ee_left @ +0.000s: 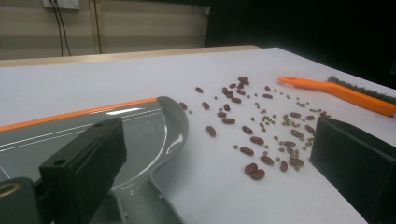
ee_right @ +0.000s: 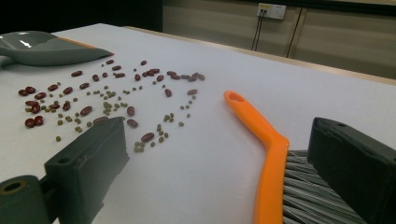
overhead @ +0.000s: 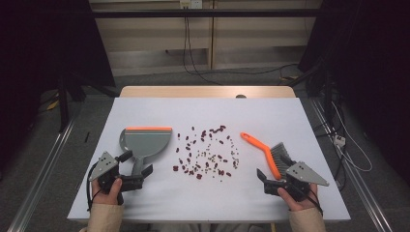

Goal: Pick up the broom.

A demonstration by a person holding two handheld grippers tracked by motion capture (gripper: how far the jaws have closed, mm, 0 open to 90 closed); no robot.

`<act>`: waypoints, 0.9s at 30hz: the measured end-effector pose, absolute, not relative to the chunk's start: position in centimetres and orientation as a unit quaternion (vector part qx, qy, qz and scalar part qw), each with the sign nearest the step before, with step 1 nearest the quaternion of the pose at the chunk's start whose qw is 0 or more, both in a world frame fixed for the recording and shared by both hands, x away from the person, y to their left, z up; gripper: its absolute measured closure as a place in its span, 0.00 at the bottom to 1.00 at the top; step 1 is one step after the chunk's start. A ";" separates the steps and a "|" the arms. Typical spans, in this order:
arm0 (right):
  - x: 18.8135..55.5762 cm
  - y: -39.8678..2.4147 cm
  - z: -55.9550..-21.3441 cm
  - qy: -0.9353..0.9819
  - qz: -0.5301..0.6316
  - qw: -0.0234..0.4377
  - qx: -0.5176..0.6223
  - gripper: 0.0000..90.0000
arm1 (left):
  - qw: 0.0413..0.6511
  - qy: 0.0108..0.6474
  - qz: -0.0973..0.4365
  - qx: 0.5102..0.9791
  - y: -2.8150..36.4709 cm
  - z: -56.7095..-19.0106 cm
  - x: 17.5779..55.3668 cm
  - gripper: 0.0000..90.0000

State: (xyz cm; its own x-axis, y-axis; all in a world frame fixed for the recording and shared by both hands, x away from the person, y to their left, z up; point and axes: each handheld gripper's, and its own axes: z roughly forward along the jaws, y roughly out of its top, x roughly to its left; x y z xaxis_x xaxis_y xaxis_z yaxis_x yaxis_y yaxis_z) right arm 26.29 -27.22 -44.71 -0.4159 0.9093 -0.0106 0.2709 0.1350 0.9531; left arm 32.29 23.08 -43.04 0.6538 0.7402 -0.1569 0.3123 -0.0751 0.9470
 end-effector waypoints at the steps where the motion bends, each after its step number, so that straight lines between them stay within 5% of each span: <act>1: 26.3 -27.2 -44.7 0.680 0.494 0.324 0.434 0.05 | 0.569 0.371 0.187 0.709 23.0 -43.0 32.3 0.04; 15: 27.2 -27.0 -43.6 0.682 0.483 0.336 0.434 0.04 | 0.570 0.361 0.186 0.714 22.7 -42.9 32.3 0.04; 27: 29.8 -27.0 -42.5 0.709 0.448 0.295 0.459 0.05 | 0.575 0.366 0.191 0.706 22.9 -42.8 32.4 0.04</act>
State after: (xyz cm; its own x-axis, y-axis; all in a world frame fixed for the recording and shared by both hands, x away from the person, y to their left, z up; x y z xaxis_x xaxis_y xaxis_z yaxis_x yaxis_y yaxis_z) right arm 29.81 -27.00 -42.50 -0.4053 0.9142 -0.0063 0.3865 0.1776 0.9050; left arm 32.40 22.87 -42.76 0.6589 0.7367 -0.1521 0.2980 -0.0701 0.9520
